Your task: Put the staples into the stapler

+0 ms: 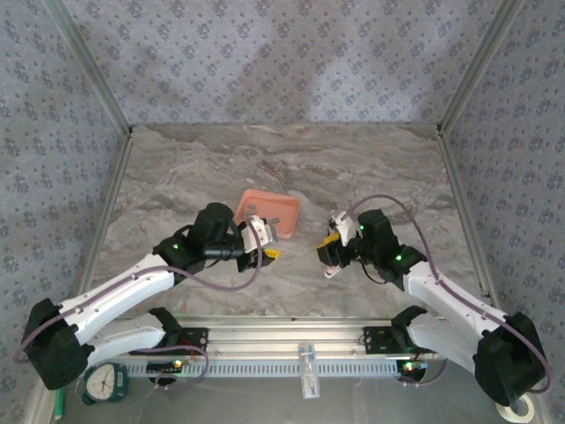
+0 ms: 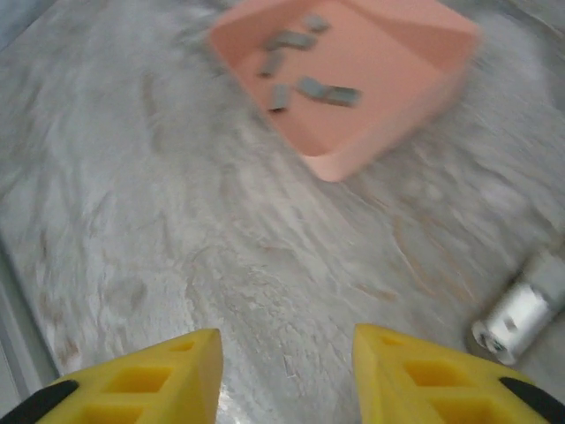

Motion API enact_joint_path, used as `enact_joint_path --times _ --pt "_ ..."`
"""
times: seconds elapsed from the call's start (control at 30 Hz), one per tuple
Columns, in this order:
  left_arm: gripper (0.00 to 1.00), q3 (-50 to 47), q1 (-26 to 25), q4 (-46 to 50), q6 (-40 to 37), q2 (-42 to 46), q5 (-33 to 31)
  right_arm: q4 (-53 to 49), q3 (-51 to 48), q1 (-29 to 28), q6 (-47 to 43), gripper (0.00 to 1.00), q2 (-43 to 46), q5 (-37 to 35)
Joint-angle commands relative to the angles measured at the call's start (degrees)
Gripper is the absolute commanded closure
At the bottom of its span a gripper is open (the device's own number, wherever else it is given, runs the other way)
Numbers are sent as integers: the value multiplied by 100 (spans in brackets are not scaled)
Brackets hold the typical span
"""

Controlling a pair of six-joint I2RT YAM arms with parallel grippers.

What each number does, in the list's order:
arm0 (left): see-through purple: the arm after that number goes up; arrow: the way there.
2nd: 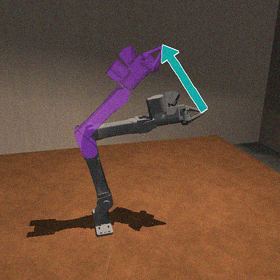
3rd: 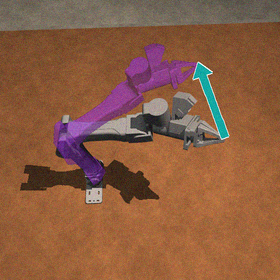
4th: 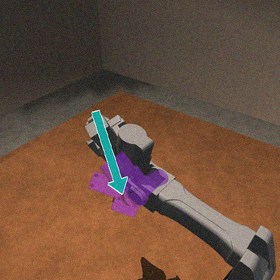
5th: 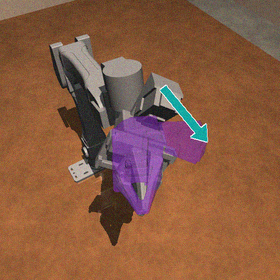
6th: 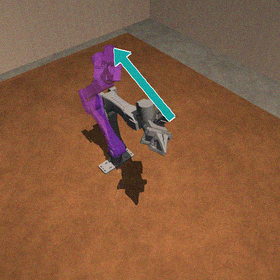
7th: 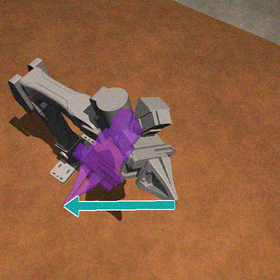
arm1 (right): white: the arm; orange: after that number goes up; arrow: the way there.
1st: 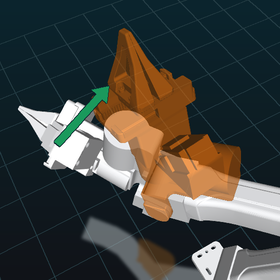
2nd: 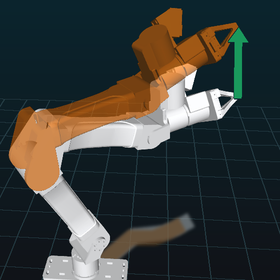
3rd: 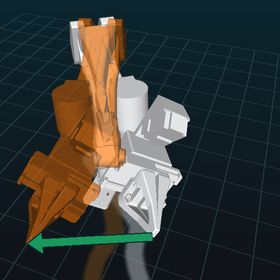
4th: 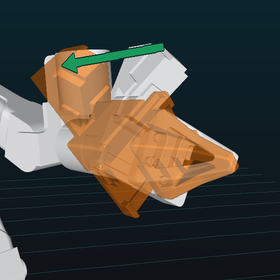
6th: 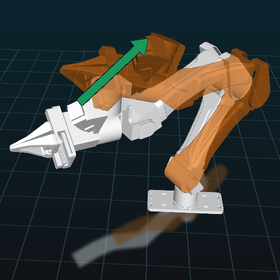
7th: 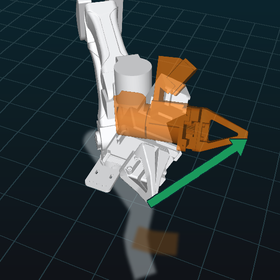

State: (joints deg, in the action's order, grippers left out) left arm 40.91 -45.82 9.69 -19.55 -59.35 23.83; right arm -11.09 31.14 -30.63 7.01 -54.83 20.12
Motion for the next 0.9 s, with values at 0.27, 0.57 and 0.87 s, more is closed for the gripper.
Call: enact_joint_path --times 0.27,0.57,0.87 --pt "43 -423 -32 -638 1581 -189 -1089 -3122 1567 -22 937 42 -458 -1390" --pt "37 -875 -32 -1165 2362 -207 -1187 -3528 2534 -81 -2574 38 -1056 -1266" --pt "36 -1247 -32 -1623 2373 -200 -1142 -3841 1722 -39 -7156 39 -1477 -622"
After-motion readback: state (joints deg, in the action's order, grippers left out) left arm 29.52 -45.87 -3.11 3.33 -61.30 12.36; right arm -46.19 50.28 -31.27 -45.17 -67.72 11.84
